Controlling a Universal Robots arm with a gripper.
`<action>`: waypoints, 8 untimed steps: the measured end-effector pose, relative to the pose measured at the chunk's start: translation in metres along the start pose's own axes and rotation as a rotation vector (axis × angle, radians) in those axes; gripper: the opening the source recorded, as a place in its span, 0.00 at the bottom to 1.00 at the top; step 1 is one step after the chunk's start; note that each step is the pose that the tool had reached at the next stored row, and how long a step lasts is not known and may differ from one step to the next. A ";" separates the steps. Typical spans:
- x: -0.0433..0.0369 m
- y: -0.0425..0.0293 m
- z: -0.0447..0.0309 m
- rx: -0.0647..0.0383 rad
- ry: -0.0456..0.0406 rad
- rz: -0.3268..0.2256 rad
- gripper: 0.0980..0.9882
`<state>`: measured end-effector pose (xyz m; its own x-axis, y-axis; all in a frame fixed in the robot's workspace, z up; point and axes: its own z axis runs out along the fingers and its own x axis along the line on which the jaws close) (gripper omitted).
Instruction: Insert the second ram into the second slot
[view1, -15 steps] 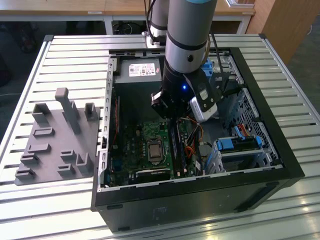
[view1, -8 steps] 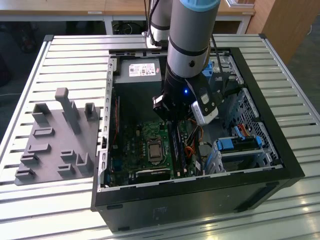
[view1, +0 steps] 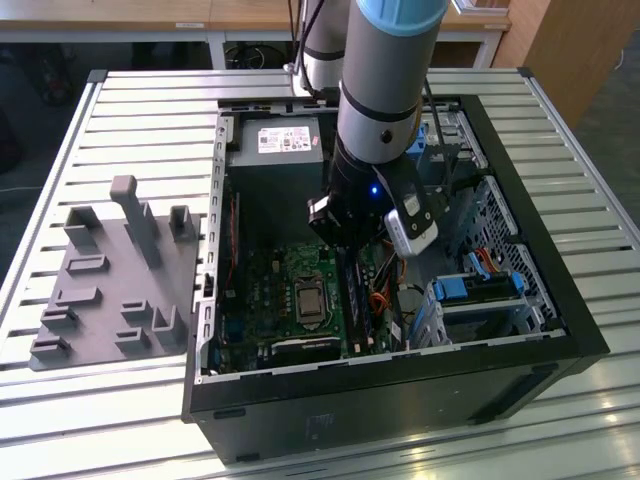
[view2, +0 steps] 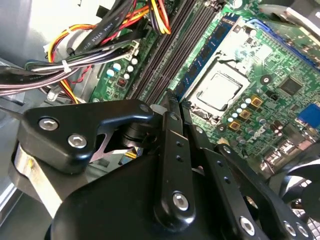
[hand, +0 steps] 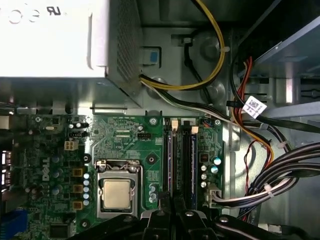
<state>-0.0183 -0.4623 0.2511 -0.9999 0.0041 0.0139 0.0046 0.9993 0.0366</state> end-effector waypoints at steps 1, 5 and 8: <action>-0.0007 -0.0001 0.0011 0.000 0.0000 0.000 0.04; -0.0012 -0.0003 0.0070 0.000 -0.0001 0.000 0.04; -0.0013 -0.0004 0.0083 0.000 0.0000 0.000 0.04</action>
<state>-0.0172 -0.4623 0.2428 -0.9999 0.0044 0.0139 0.0049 0.9993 0.0364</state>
